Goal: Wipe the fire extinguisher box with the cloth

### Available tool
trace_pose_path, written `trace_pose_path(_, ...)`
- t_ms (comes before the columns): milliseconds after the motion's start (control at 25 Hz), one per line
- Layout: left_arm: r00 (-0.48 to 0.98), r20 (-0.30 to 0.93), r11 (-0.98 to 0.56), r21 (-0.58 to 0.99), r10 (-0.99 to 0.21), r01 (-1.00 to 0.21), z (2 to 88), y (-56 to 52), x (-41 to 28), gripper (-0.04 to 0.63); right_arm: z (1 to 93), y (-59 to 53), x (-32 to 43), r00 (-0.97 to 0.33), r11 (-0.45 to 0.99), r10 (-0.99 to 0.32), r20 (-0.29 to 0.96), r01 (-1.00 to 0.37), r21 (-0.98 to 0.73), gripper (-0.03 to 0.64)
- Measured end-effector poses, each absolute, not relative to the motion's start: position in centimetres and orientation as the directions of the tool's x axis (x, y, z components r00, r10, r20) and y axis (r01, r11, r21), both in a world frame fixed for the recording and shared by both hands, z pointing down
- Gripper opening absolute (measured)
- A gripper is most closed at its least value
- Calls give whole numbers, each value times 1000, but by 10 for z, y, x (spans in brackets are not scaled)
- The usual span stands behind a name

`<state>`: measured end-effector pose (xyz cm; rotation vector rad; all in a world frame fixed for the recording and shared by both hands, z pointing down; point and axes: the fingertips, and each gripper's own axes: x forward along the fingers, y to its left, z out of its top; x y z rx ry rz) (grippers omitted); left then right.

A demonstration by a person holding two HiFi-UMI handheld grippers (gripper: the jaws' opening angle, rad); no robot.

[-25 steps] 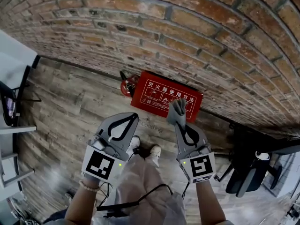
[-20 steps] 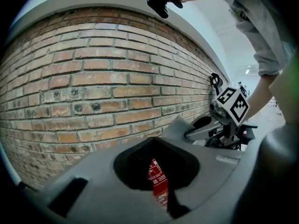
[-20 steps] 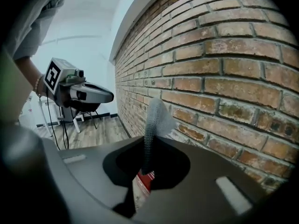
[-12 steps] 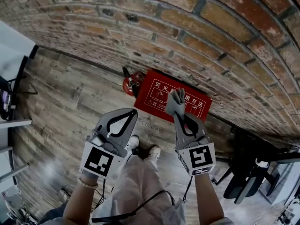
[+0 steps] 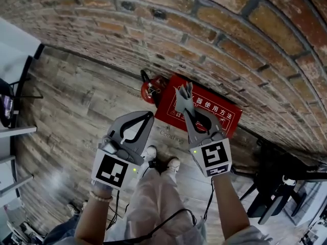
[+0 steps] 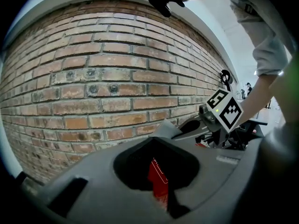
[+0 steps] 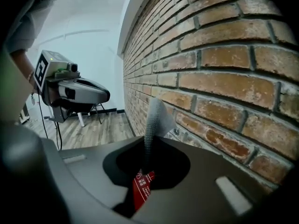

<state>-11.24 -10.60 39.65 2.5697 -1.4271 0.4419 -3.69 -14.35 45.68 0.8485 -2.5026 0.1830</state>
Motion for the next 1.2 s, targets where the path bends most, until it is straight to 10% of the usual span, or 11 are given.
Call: trace_pose_path(1200,445,386,-470,32,-809,-882,445,-119,-149,-2,586,-205,-85,-568,808,-473,673,-584,75,18)
